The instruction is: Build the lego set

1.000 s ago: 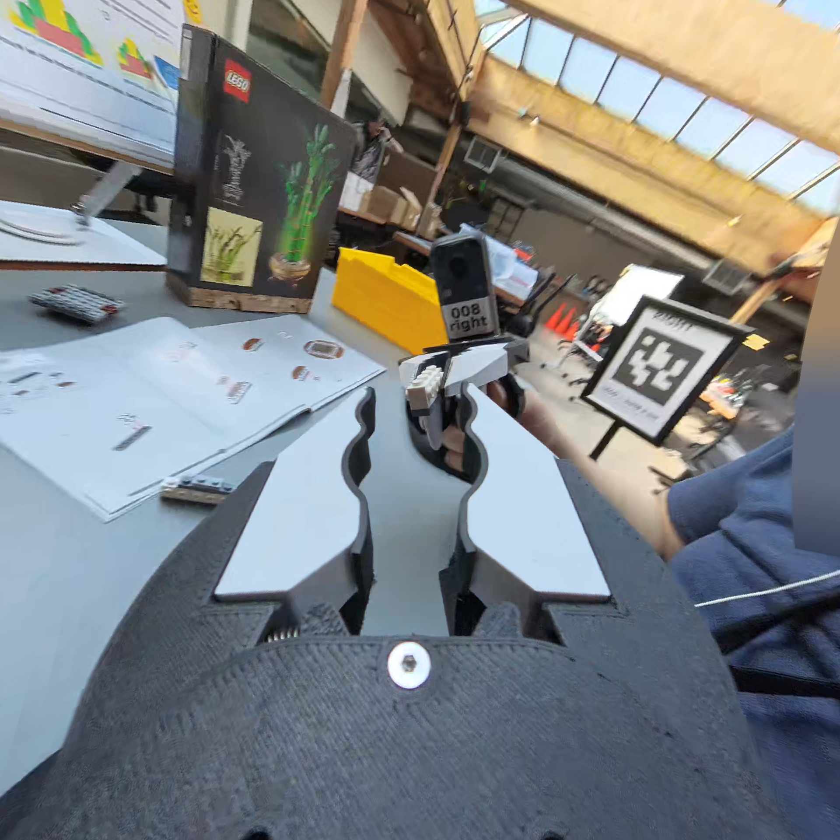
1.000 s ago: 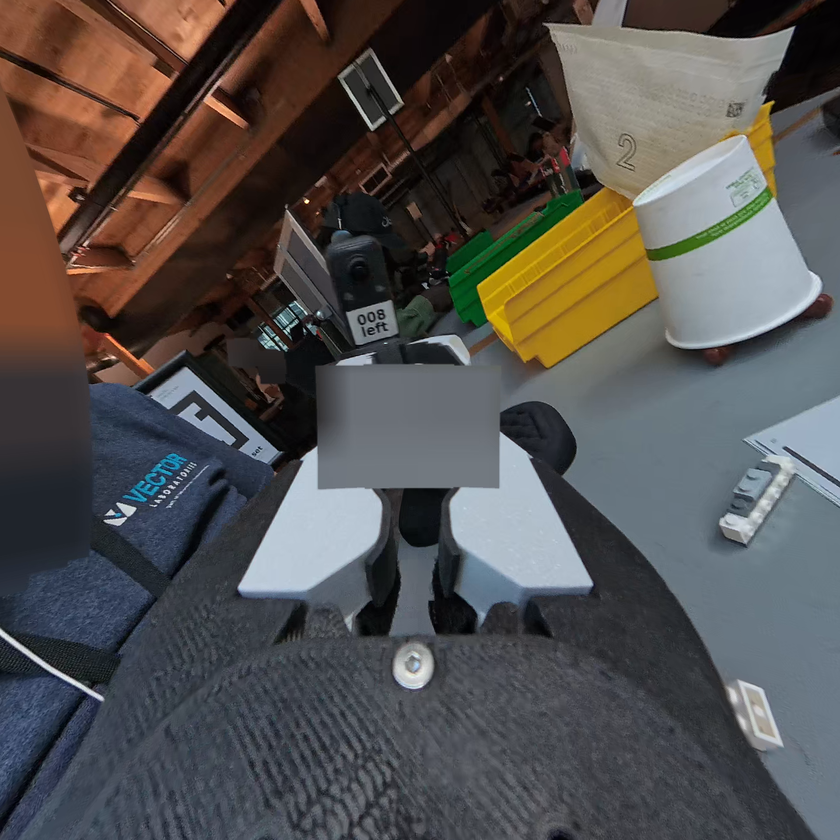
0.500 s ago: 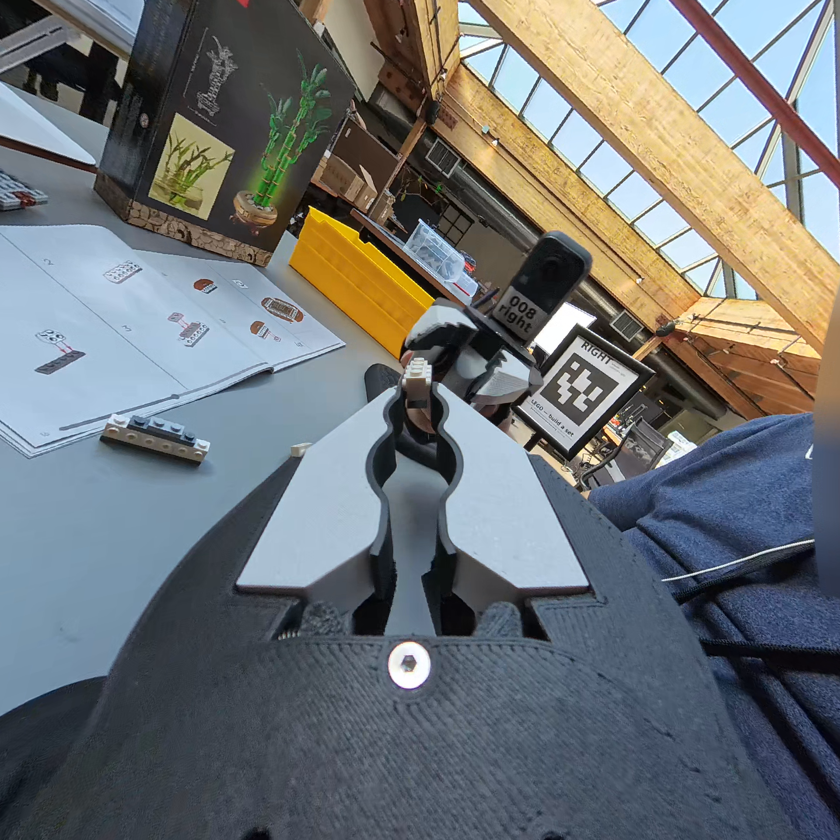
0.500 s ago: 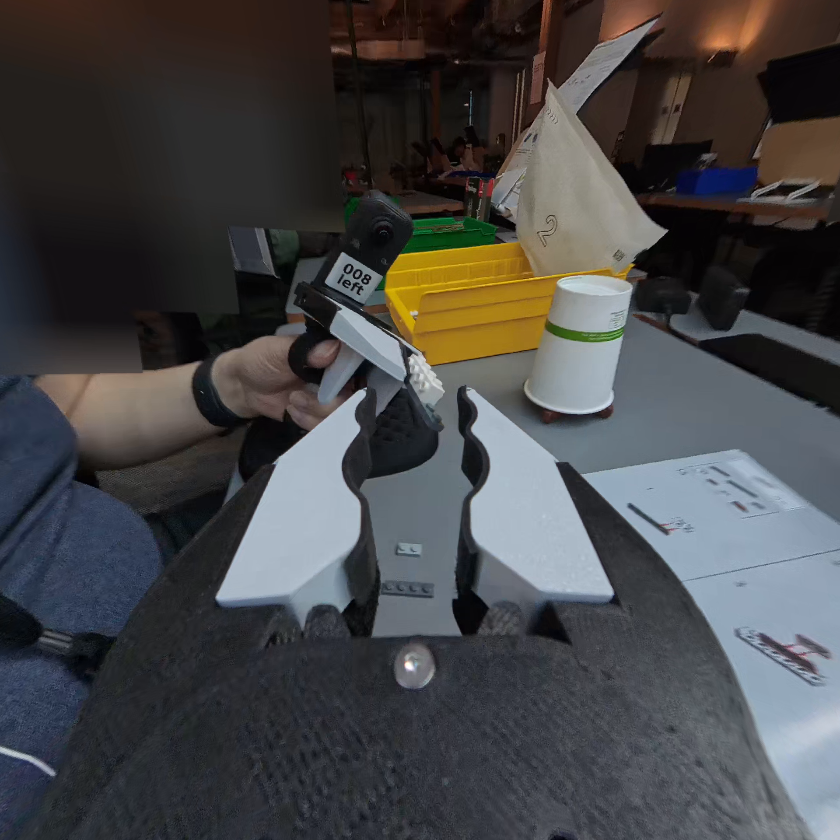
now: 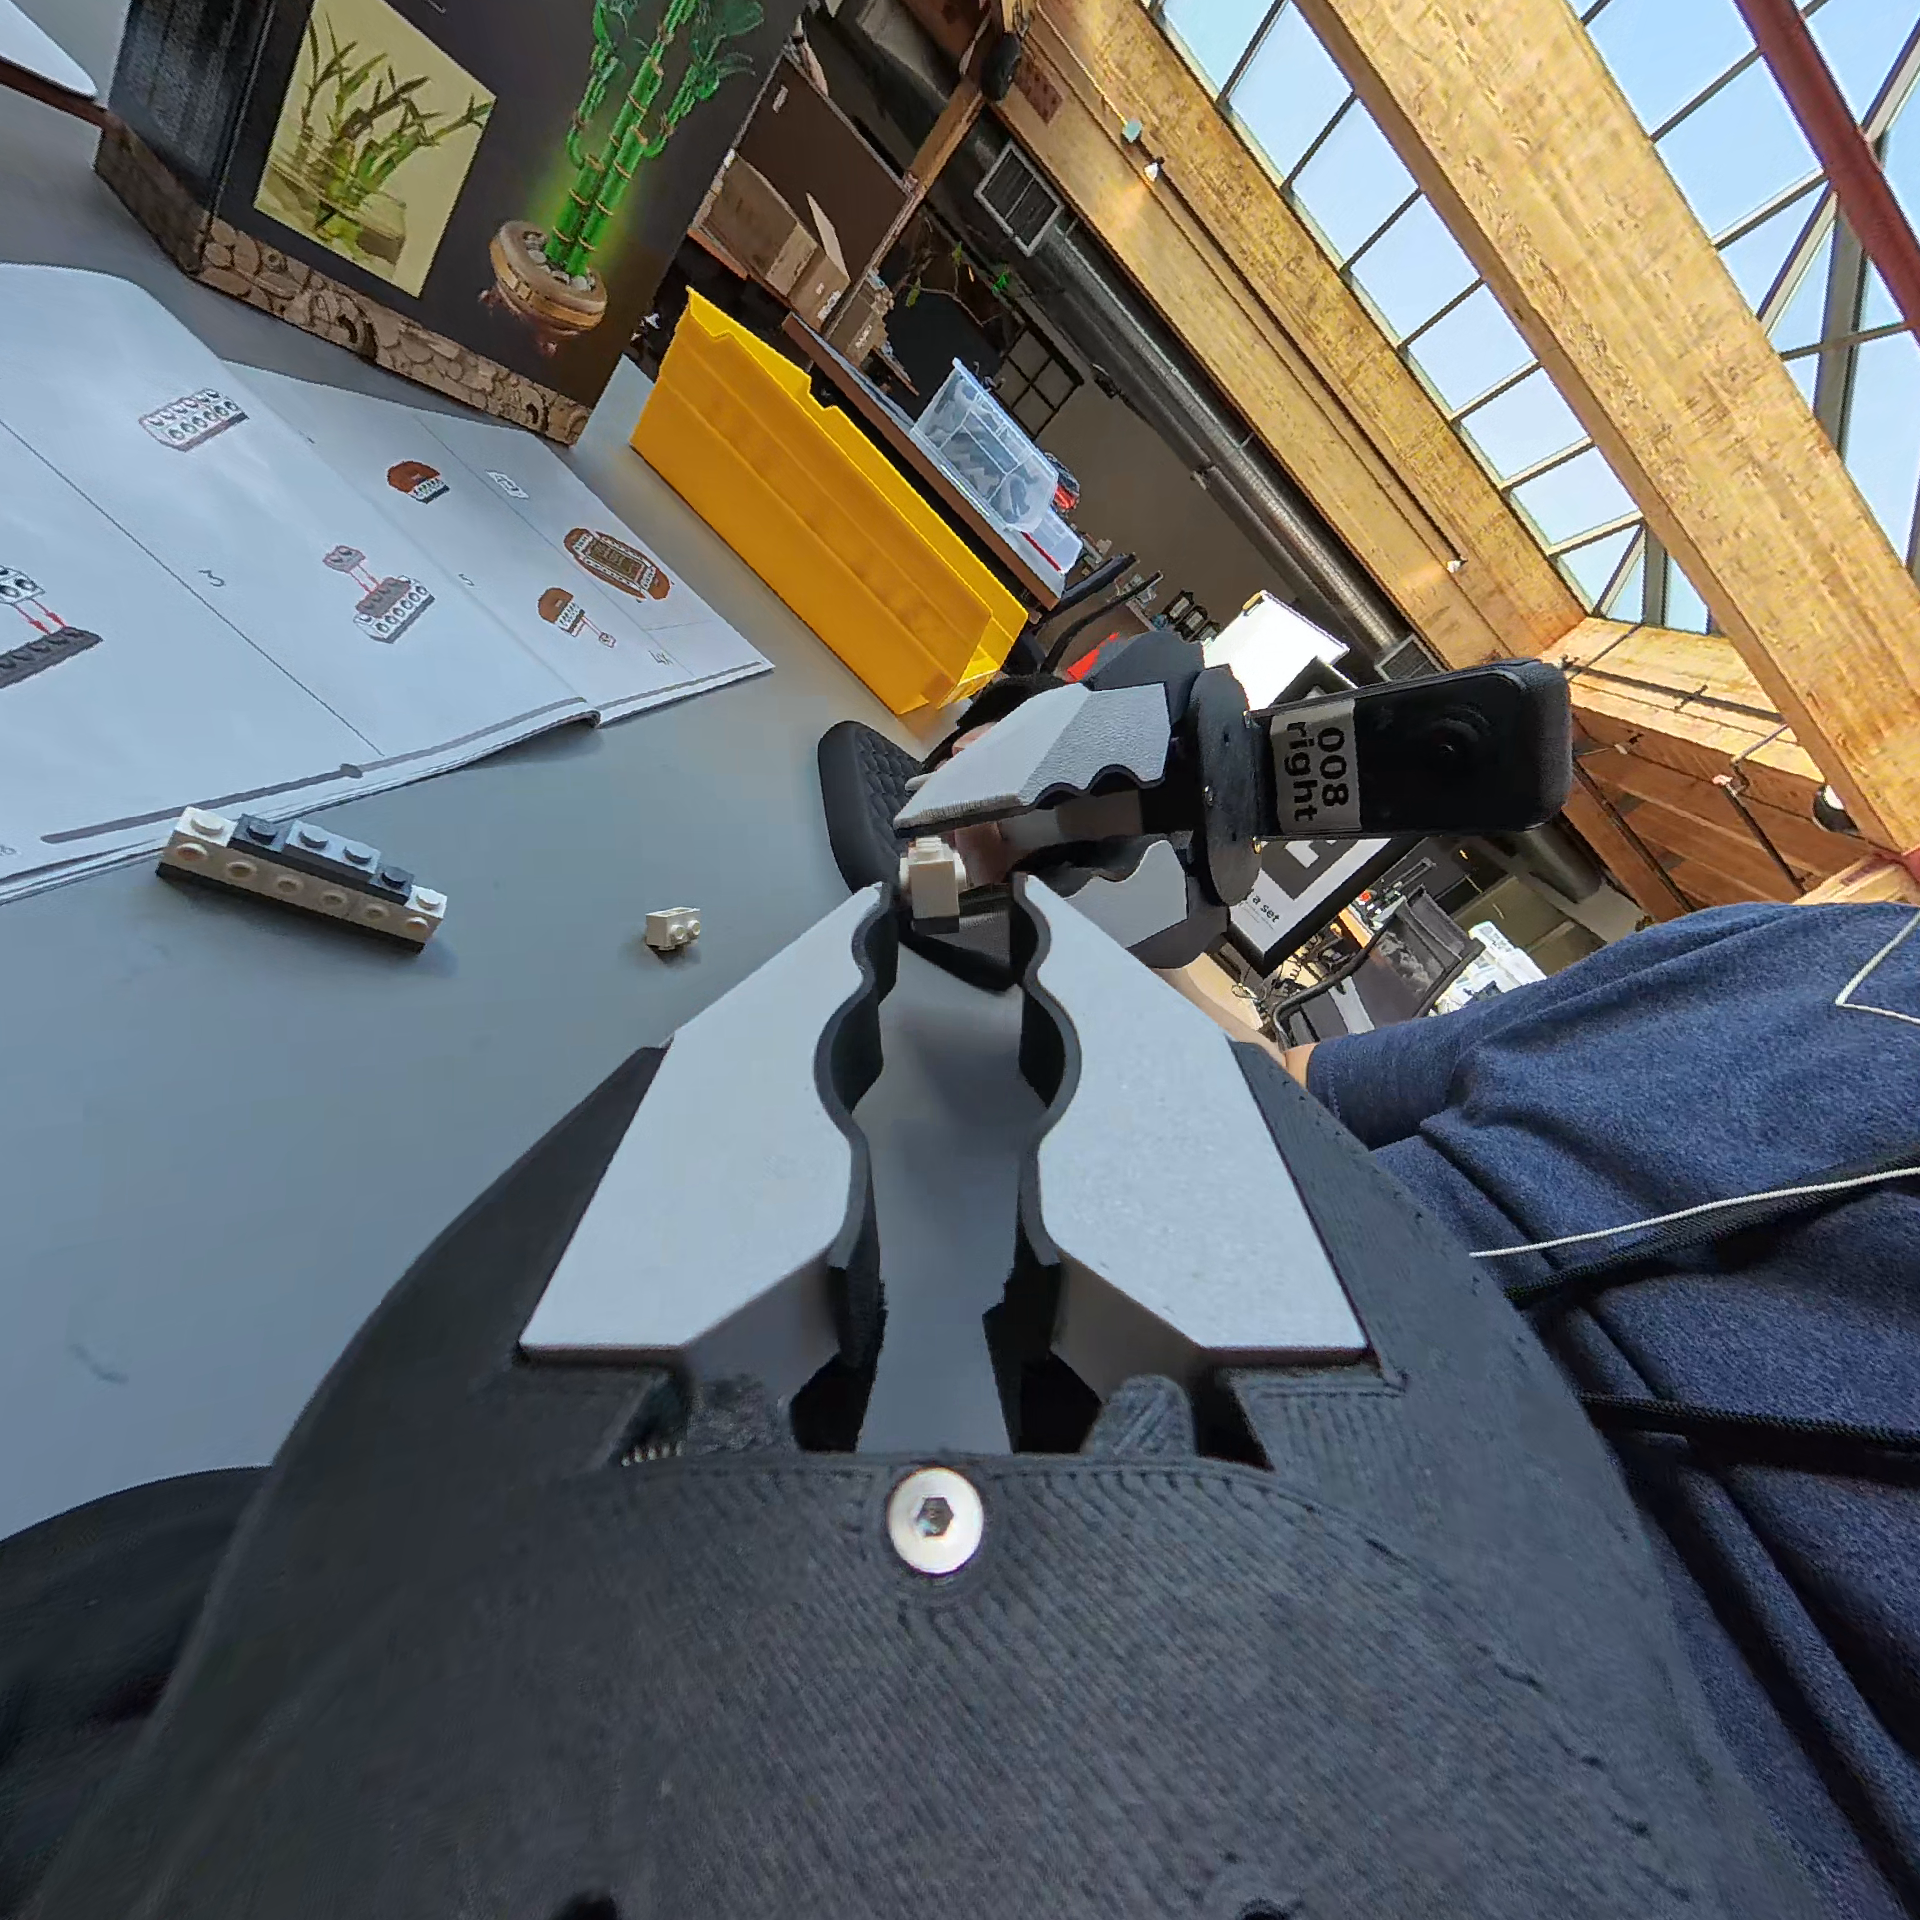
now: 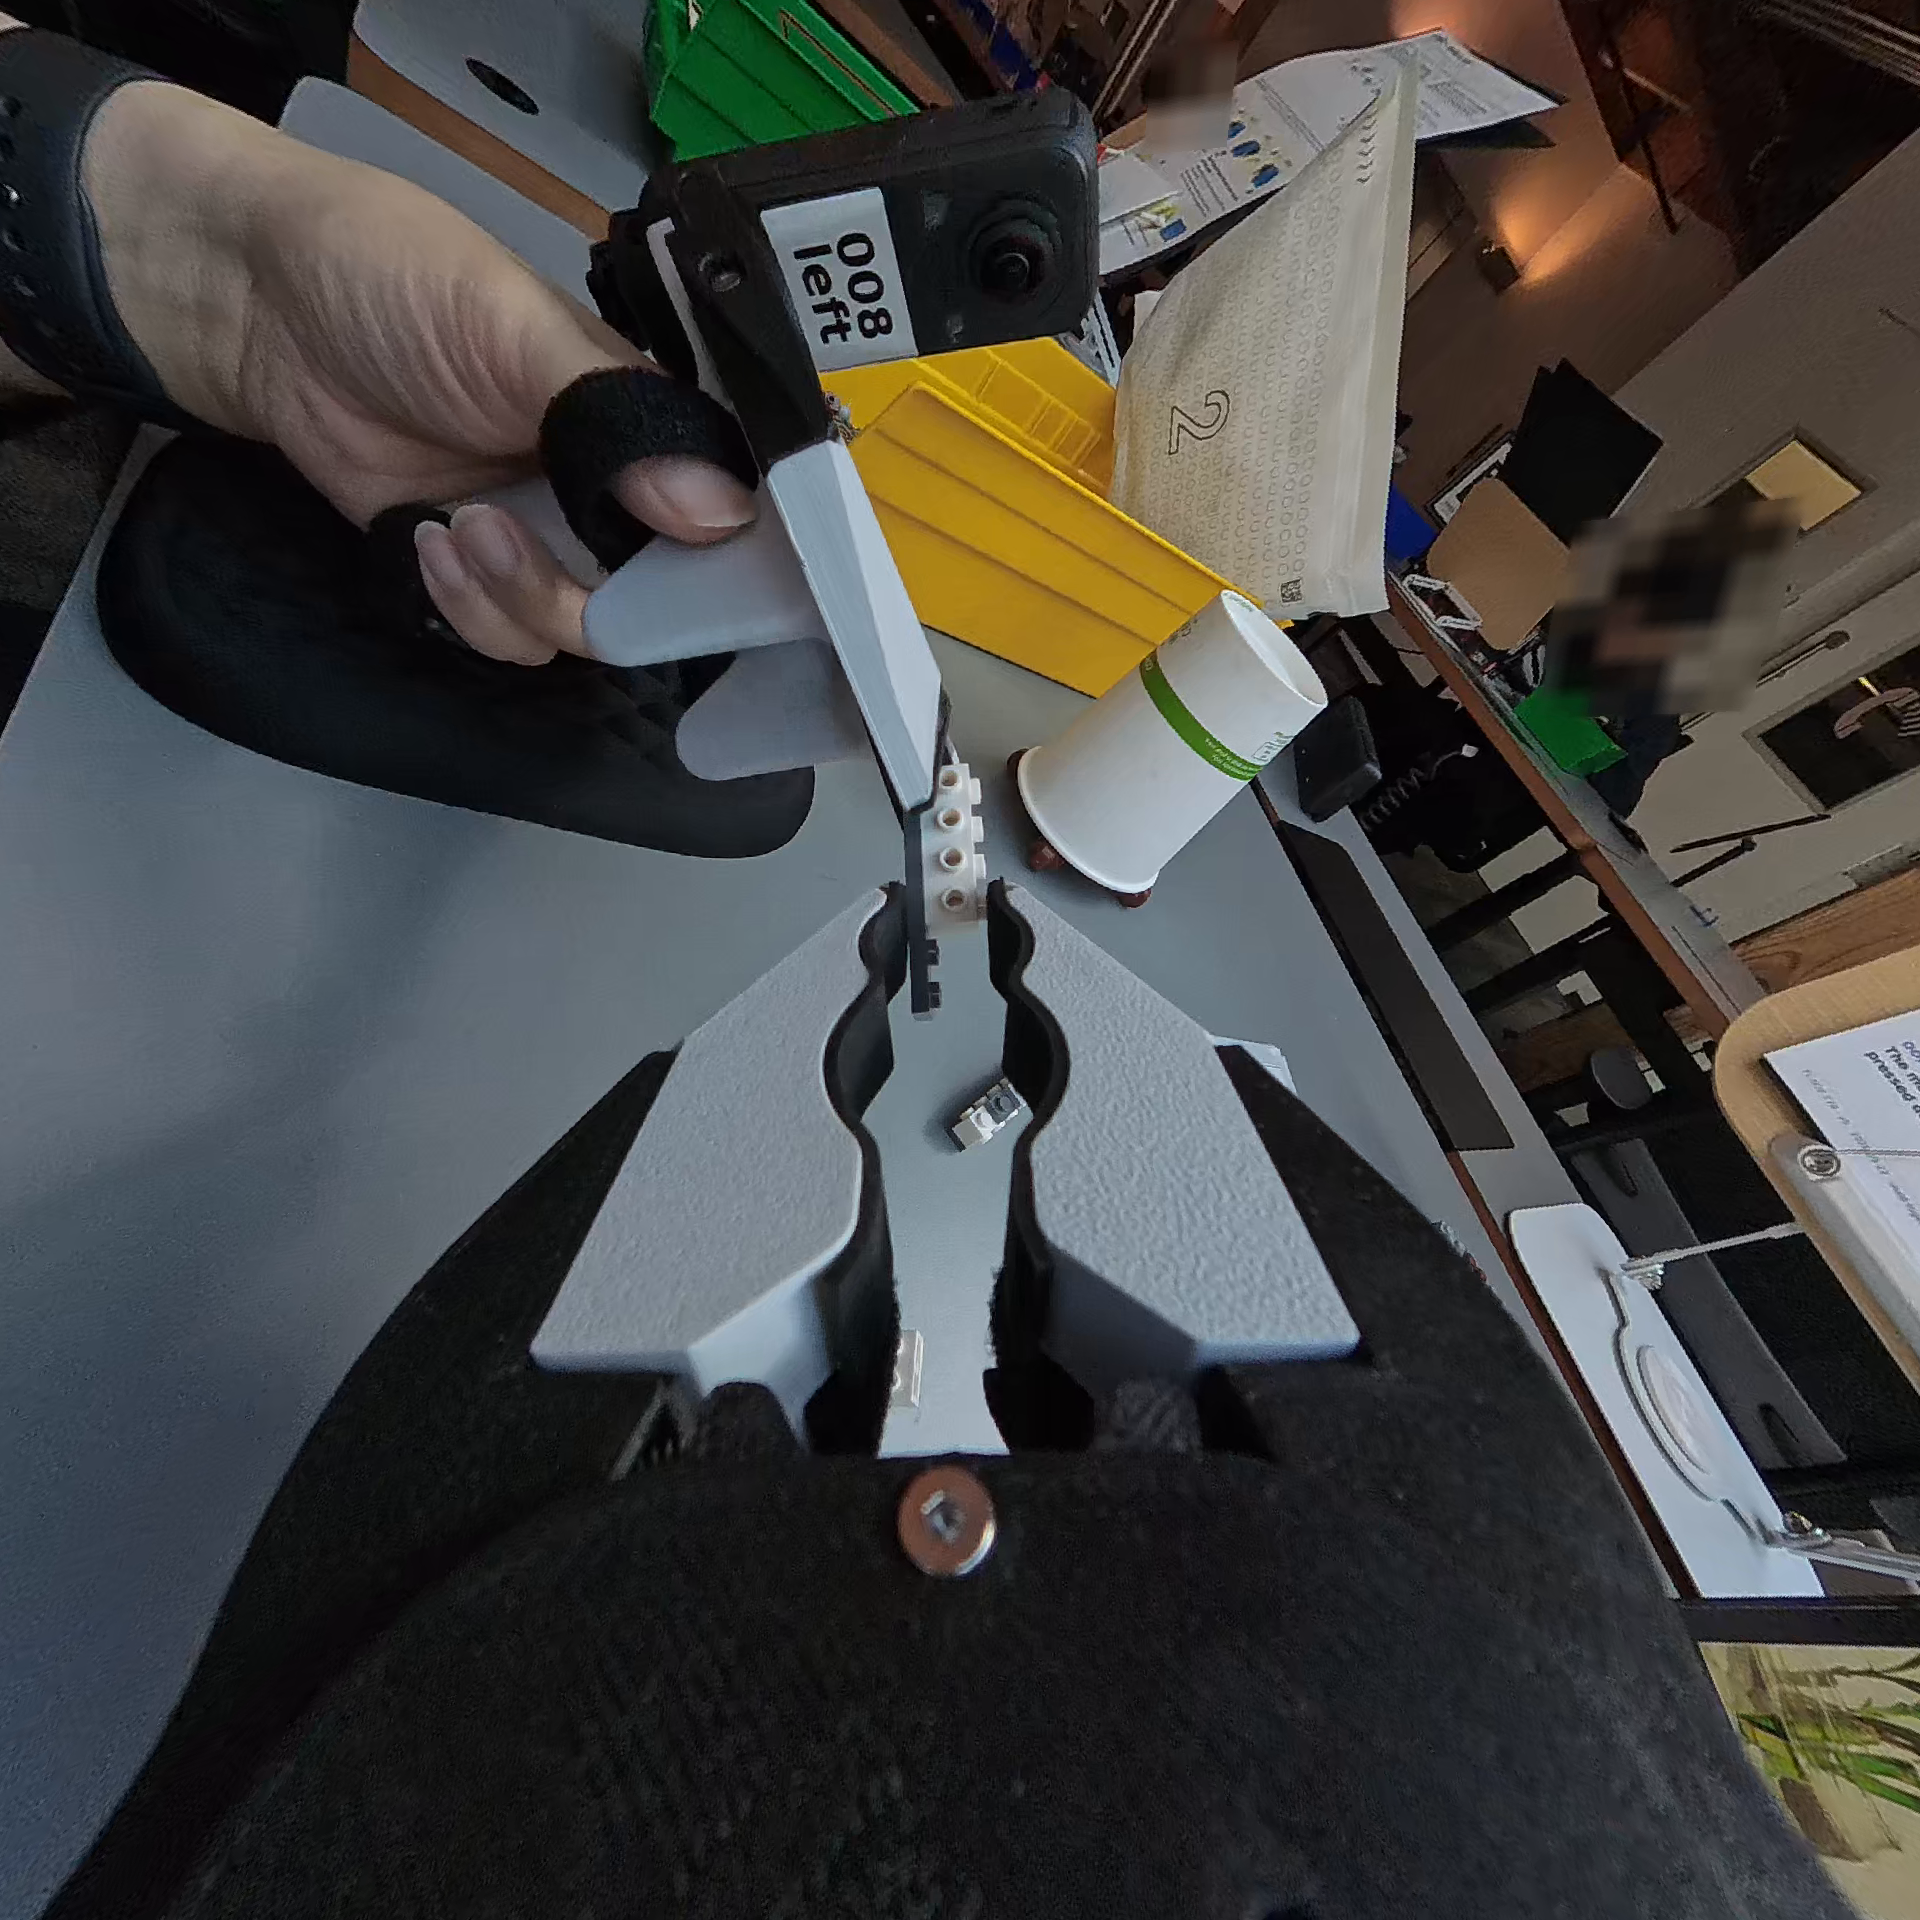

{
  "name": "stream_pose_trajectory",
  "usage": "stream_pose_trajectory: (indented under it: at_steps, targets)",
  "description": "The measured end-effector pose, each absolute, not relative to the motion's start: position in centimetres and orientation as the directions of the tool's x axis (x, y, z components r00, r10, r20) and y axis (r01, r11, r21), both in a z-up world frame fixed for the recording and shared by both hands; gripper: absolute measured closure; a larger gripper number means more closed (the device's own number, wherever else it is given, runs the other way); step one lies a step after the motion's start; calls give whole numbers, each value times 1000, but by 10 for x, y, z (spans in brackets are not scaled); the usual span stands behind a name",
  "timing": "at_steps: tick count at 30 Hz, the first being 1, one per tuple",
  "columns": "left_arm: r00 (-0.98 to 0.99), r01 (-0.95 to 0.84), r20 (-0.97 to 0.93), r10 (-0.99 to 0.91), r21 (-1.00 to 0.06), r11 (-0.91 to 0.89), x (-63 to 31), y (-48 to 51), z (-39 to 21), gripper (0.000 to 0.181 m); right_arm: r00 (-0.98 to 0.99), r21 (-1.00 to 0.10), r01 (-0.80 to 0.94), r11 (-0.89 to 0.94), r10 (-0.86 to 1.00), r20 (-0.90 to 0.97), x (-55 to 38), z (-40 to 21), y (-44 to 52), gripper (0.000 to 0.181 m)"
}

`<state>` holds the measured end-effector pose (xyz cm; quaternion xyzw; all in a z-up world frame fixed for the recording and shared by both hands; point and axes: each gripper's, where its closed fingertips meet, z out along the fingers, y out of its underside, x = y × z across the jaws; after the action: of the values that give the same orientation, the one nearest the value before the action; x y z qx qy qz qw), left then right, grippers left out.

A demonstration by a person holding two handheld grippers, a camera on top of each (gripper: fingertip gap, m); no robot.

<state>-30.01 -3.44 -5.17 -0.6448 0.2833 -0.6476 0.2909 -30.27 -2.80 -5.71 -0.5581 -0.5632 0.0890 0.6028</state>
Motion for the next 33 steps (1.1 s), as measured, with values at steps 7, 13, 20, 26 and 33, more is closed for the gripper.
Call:
stream_pose_trajectory:
  at_steps: [7, 13, 20, 26, 33]
  targets:
    - [34, -29, 649, -760, -760, -650, -292, -37, -59, 173, 341, -735, 556, 387, 701, 627, -296, -62, -31, 160]
    - [100, 21, 667, -738, -743, -668, -312, -22, -56, 172, 331, -567, 813, 130, 699, 634, -219, -118, -11, 162]
    - [123, 17, 648, -752, -759, -651, -316, -23, -57, 173, 438, -665, 742, -83, 812, 387, -220, -146, -10, 150]
    - [113, 16, 657, -746, -752, -659, -318, -29, -59, 173, 308, -573, 817, 58, 796, 520, -226, -152, -9, 164]
    - [100, 25, 670, -735, -740, -672, -319, -29, -59, 173, 435, -646, 756, -106, 820, 373, -223, -156, 3, 173]
